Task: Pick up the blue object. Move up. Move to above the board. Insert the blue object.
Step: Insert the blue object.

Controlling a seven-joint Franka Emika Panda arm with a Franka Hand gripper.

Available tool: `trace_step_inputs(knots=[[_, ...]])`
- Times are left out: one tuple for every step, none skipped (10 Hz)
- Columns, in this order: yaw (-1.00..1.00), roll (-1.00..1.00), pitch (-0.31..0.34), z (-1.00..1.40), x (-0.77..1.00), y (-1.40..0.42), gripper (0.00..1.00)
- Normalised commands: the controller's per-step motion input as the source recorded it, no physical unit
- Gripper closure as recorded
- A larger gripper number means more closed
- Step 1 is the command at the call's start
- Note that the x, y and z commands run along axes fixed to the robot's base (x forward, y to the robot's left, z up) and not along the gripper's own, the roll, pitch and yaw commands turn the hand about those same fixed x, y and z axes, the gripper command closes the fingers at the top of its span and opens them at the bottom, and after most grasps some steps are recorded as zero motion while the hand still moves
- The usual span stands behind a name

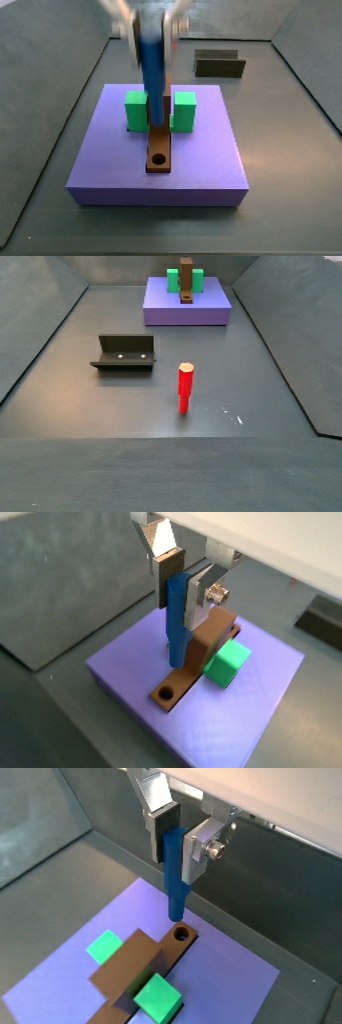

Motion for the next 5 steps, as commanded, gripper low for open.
trace_step_inputs(knots=[[-0.03, -0.08, 0.000, -0.75, 0.02, -0.03, 1.00], [-0.05, -0.10, 0.000, -0.76, 0.03, -0.01, 1.00], [-0.03, -0.07, -0.009, -0.63, 0.00, 0.00, 1.00], [-0.01, -0.05, 0.000, -0.44, 0.05, -0.04, 1.00], [0.00, 0.00, 0.000, -0.19, 0.19, -0.12, 1.00]])
